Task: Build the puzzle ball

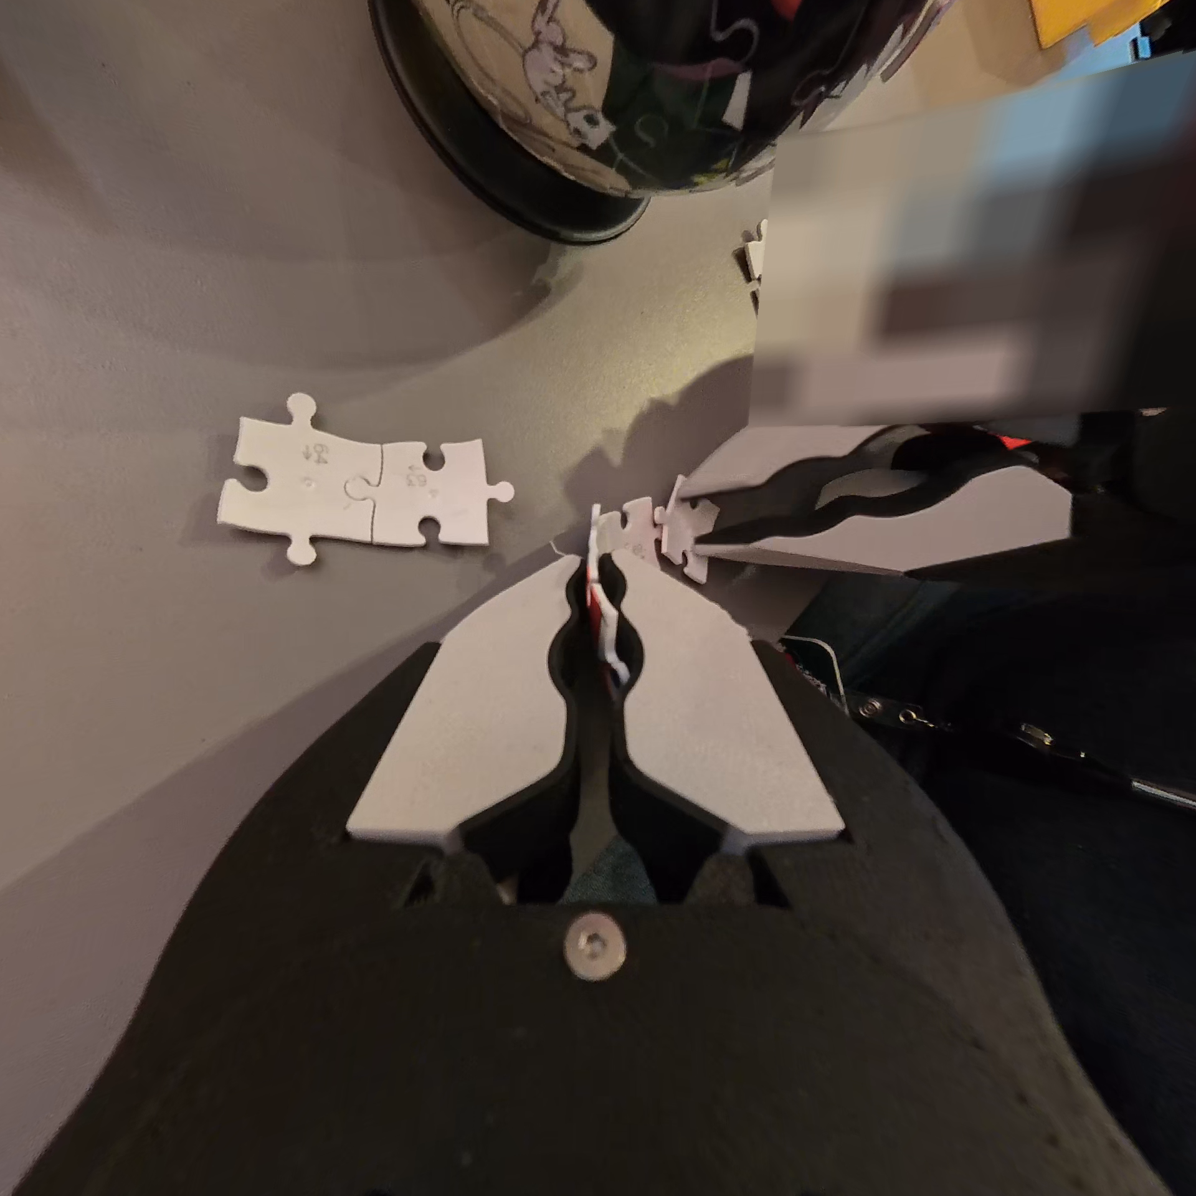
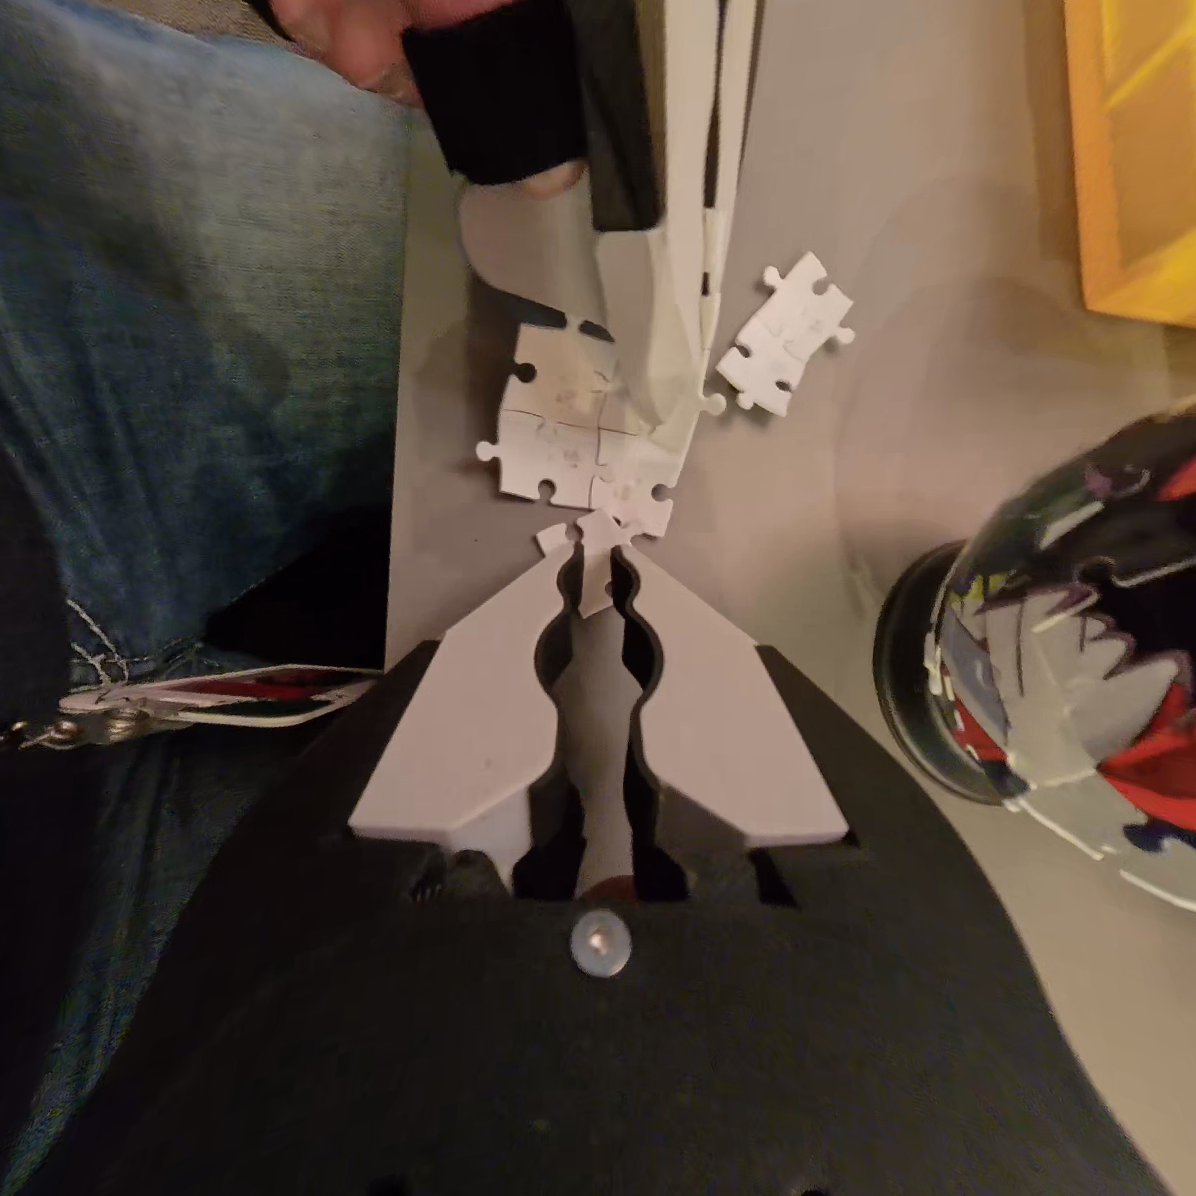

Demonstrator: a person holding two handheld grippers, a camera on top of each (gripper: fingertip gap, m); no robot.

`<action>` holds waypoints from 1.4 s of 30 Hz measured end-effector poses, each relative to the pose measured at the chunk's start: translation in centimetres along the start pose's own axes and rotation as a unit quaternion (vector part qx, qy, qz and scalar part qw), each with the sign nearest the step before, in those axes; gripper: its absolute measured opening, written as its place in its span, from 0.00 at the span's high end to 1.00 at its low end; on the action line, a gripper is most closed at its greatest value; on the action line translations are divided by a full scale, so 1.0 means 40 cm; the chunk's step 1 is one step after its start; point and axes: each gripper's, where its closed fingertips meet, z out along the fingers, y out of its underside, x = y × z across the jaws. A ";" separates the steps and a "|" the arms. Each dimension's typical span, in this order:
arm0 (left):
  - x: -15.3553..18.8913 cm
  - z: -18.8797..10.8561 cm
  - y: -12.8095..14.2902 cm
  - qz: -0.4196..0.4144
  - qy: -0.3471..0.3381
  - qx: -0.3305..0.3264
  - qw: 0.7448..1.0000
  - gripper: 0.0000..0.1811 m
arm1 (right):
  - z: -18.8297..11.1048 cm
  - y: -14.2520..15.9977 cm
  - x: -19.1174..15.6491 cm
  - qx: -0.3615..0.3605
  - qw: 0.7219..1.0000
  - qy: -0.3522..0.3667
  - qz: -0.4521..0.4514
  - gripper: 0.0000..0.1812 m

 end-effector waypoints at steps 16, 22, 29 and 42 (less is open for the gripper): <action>-0.004 0.003 0.007 -0.025 -0.012 0.027 0.999 0.98 | 0.002 0.009 0.035 -0.015 0.984 0.070 0.162 1.00; 0.000 0.000 0.004 -0.024 -0.016 0.034 0.999 0.98 | -0.006 -0.017 0.022 -0.012 0.990 0.074 0.122 1.00; 0.002 0.000 0.004 -0.022 -0.019 0.036 0.999 0.98 | 0.020 -0.018 0.007 -0.019 0.991 0.060 0.117 1.00; 0.001 0.002 0.005 -0.023 -0.026 0.043 0.998 0.98 | 0.017 -0.028 0.020 0.051 0.953 -0.004 0.298 1.00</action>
